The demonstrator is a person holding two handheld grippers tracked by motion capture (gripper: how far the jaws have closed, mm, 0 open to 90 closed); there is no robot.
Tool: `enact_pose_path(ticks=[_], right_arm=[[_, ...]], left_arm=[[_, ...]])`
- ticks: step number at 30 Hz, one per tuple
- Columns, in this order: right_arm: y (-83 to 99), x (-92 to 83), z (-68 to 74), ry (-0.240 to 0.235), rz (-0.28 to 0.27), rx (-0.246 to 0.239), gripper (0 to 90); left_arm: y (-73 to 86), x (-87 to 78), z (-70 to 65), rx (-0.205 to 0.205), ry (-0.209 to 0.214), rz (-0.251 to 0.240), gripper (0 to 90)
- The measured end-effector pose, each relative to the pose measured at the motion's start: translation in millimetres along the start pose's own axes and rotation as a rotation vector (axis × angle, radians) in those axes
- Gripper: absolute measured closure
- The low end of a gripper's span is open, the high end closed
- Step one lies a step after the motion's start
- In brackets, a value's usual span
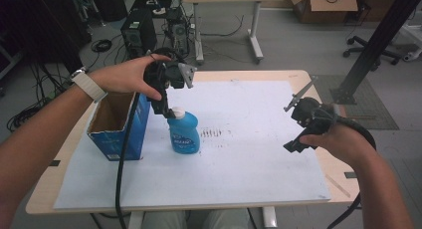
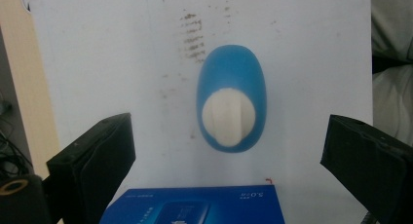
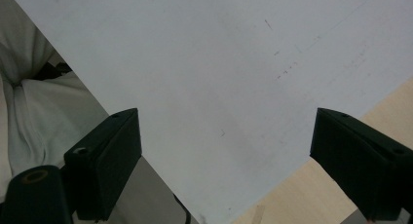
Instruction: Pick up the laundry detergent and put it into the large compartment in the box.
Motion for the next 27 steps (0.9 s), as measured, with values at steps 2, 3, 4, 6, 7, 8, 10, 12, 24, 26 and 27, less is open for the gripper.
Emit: enact_pose_path(ticks=[2, 3, 4, 6, 7, 8, 10, 12, 24, 26, 27], right_arm=[[0.3, 0.3, 0.0, -0.001, -0.001, -0.001, 11.4], [0.5, 0.5, -0.1, -0.001, 0.000, 0.000, 11.4], [0.8, 0.8, -0.1, -0.001, 0.000, 0.001, 11.4], [1.4, 1.2, -0.5, 0.002, -0.001, 0.002, 11.4], [1.4, 1.2, -0.5, 0.002, -0.001, 0.002, 11.4], [1.5, 1.1, -0.5, 0.002, -0.002, 0.002, 11.4], [2.2, 0.9, -0.4, 0.001, -0.005, 0.003, 11.4], [2.4, 1.1, -0.5, 0.000, -0.006, 0.004, 11.4], [5.5, 1.0, -0.1, 0.002, -0.006, 0.008, 11.4], [5.8, 1.1, -0.2, 0.001, -0.008, 0.010, 11.4], [6.3, 1.2, -0.5, 0.003, -0.006, 0.010, 11.4]], left_arm=[[-0.5, 4.2, -0.6, -0.007, 0.005, 0.007, 5.5], [-1.1, 7.3, -0.8, -0.009, 0.007, 0.011, 5.6], [-1.4, 9.8, -0.8, -0.007, 0.008, 0.014, 5.5], [-1.6, 13.6, -0.2, -0.010, 0.008, 0.020, 5.6], [-1.7, 15.7, 0.1, -0.011, 0.012, 0.018, 5.6], [-1.7, 18.4, 0.4, -0.011, 0.014, 0.017, 5.7], [-2.1, 22.9, 0.1, -0.008, 0.015, 0.018, 5.7], [-3.0, 28.5, -1.3, -0.004, 0.020, 0.025, 5.7], [-4.7, 55.1, -2.7, -0.004, 0.044, 0.021, 5.9], [-4.3, 57.0, -2.9, -0.005, 0.045, 0.020, 5.9], [-4.0, 58.1, -2.6, -0.003, 0.045, 0.021, 5.9]])
Point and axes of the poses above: each handheld gripper's, and its own axes: x roughly forward along the jaws, y roughly out of its underside, z roughly to its left, the point moved 4 cm from there along x, roughly forward along the jaws, and after that the axes turned 5 degrees about x, right-handed, at the moved point
